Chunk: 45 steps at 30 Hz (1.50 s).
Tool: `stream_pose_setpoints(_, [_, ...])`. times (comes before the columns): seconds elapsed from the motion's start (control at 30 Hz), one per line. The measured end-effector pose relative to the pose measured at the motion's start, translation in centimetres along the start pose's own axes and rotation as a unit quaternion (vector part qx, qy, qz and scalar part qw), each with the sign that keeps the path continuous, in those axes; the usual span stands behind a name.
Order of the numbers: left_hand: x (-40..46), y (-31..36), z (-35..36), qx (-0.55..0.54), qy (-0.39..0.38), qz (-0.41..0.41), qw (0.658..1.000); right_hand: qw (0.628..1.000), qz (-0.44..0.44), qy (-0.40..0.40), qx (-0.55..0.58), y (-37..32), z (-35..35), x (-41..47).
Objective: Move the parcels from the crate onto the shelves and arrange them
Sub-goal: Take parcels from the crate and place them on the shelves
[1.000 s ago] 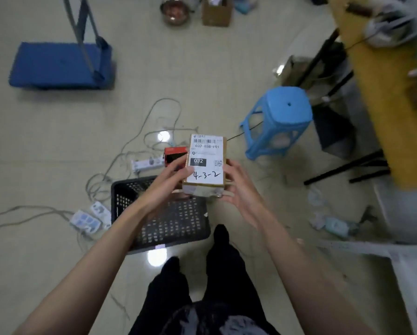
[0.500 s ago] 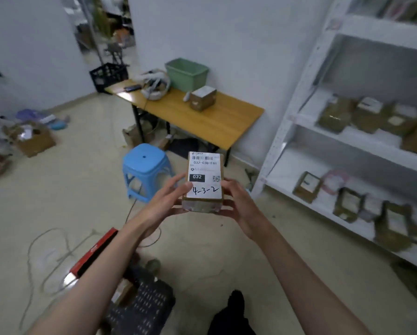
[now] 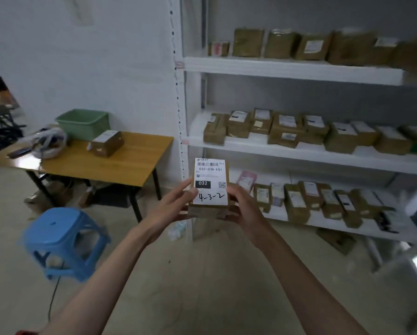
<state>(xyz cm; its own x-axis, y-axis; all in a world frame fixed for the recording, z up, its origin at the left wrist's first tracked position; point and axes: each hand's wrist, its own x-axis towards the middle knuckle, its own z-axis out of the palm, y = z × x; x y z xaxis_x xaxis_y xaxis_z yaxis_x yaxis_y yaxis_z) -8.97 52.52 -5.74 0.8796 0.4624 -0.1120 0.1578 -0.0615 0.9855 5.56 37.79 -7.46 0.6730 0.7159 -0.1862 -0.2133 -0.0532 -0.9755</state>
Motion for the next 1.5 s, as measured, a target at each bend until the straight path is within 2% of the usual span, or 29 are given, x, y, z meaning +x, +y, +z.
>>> stream_pose_setpoints(0.27, [5.9,3.5,8.8,0.067,-0.051,0.059,0.995,0.995,-0.037,0.088,-0.003,-2.1,-10.9,0.2])
stream_pose_setpoints(0.4, [7.7,5.3,12.6,0.104,-0.112,0.104,0.983,0.99,-0.051,0.132,-0.012,-3.1,-14.6,-0.2])
stream_pose_setpoints(0.57, [11.4,7.4,16.0,0.112,-0.14,0.135,0.974,0.98,-0.049,0.19,-0.021,-4.6,-19.0,-0.4])
stream_pose_setpoints(0.77, [15.3,11.1,19.3,0.079,-0.158,0.156,0.972,0.975,-0.073,0.205,-0.036,-8.7,-23.0,-0.6])
stream_pose_setpoints(0.9, [18.5,13.6,21.3,0.075,-0.204,0.171,0.961,0.969,-0.096,0.214,-0.078,-11.4,-25.3,-0.9])
stream_pose_setpoints(1.13, [23.4,17.9,28.4,0.076,-0.284,0.204,0.934,0.931,-0.132,0.306,-0.149,-14.6,-30.7,-3.1])
stream_pose_setpoints(1.37, [25.8,20.6,40.2,0.107,-0.367,0.237,0.893,0.889,-0.152,0.407,-0.143,-13.9,-40.9,-6.6])
stream_pose_setpoints(1.5, [26.1,22.2,47.6,0.13,-0.39,0.255,0.875,0.872,-0.16,0.439,-0.148,-14.4,-47.7,-8.8])
